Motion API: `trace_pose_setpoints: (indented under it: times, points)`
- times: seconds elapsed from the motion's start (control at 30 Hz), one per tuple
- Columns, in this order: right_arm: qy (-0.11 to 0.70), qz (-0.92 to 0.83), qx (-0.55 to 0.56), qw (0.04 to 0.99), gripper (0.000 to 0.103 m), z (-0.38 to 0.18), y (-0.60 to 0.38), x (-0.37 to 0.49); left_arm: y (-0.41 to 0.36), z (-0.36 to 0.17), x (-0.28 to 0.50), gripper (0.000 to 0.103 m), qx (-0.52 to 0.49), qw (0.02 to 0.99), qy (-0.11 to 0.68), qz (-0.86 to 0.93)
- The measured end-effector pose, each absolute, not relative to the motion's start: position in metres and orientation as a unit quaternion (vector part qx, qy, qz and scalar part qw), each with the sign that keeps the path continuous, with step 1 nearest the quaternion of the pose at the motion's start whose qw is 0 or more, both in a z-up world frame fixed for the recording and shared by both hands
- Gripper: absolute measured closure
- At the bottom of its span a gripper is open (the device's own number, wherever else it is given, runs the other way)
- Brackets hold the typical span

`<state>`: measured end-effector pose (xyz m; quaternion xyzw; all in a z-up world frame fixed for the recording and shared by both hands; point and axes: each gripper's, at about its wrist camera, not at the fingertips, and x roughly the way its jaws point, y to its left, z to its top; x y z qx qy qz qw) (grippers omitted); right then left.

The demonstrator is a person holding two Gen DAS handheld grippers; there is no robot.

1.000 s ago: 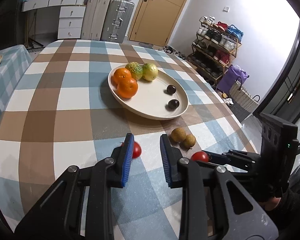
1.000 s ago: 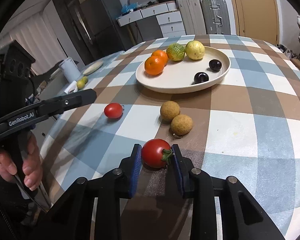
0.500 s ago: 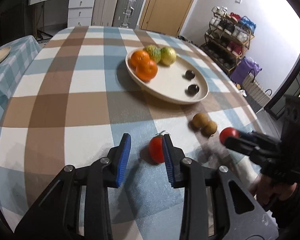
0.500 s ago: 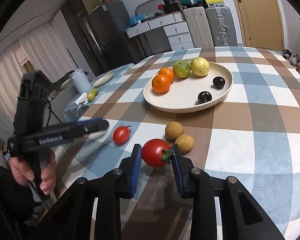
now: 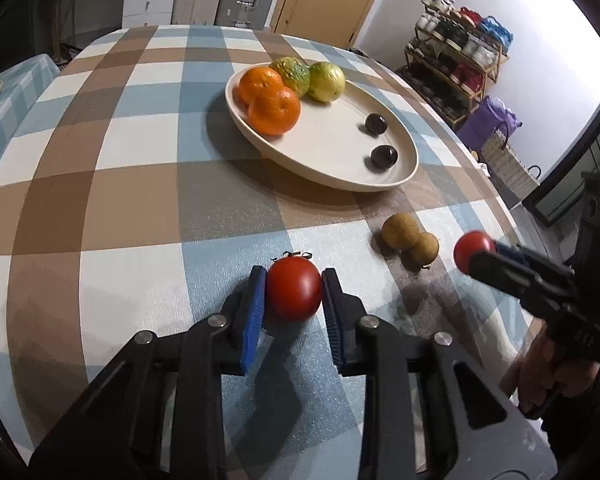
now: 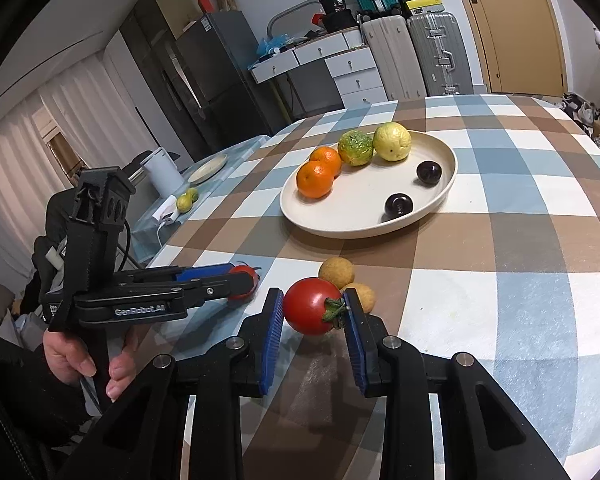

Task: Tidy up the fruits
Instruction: 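Carry both tomatoes onto the plate beside the plums and open both tools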

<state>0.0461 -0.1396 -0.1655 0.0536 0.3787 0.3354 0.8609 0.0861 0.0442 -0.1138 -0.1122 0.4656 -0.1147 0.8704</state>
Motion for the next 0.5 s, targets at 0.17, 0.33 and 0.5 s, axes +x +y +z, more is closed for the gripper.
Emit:
trace_pose_setpoints:
  times: [0.17, 0.33, 0.5]
  points:
    - [0.375, 0.338, 0.054, 0.862, 0.073, -0.160, -0.143, 0.055, 0.039, -0.105, 0.092, 0.078, -0.113, 0.869, 0.463, -0.128]
    - [0.370, 0.335, 0.062, 0.865, 0.073, -0.150, -0.151, 0.079, 0.029, -0.082, 0.110, 0.078, -0.115, 0.876, 0.445, -0.147]
    - [0.367, 0.336, 0.070, 0.865, 0.073, -0.139, -0.158, 0.114, 0.012, -0.065, 0.148, 0.078, -0.113, 0.878, 0.434, -0.167]
